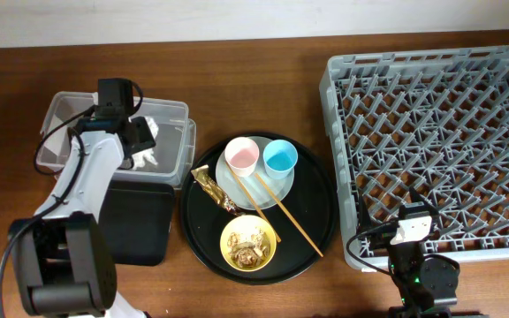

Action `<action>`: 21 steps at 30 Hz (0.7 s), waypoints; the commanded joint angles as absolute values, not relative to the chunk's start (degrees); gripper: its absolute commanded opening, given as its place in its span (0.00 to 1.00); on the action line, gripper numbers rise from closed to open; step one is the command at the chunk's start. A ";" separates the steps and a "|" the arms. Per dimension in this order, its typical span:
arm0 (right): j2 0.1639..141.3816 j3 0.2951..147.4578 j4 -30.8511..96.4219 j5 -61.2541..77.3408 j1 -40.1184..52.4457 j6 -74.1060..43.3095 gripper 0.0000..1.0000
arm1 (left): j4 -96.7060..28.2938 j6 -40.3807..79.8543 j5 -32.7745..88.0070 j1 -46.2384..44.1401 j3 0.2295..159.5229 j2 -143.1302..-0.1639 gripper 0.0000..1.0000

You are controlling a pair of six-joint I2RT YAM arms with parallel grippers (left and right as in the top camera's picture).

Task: Sort waste into correct bins and load items into the dishwasher rack
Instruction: 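Grasp the white tissue with the left gripper and drop it in the clear bin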

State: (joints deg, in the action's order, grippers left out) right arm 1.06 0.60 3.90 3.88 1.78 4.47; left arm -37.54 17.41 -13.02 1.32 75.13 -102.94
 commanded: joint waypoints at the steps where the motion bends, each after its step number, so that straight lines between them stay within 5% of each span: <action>1: 0.73 0.32 4.16 3.36 1.43 4.08 0.99 | -40.95 17.34 -6.33 1.52 78.61 -95.66 0.68; 5: 0.73 0.32 4.16 3.36 1.43 4.08 0.99 | -52.73 17.37 16.60 1.48 78.65 -86.89 0.62; 7: 0.73 0.32 4.16 3.36 1.43 4.08 0.99 | -59.77 20.78 18.79 -0.08 78.65 -86.00 0.60; 11: 0.73 0.32 4.16 3.36 1.43 4.08 0.99 | -63.16 26.15 16.53 -8.43 74.96 -86.17 0.59; 14: 0.73 0.32 4.16 3.36 1.43 4.08 0.99 | -58.57 31.00 10.31 -16.10 70.19 -86.19 0.40; 18: 0.73 0.32 4.19 3.38 1.43 4.08 0.99 | -51.27 37.80 1.67 -25.85 64.93 -86.24 0.40; 19: 0.73 0.32 4.16 3.36 1.43 4.08 0.99 | -47.77 37.74 1.65 -27.92 63.16 -86.28 0.65; 20: 0.73 0.32 4.16 3.36 1.43 4.08 0.99 | -45.74 37.74 1.45 -28.88 62.13 -86.28 0.76; 21: 0.73 0.32 4.16 3.36 1.43 4.08 0.99 | -42.81 37.74 1.48 -29.65 60.23 -86.35 0.76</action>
State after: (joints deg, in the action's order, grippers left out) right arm 1.06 0.60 3.90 3.86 1.78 4.51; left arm -46.68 35.79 4.29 -27.62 63.68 -86.15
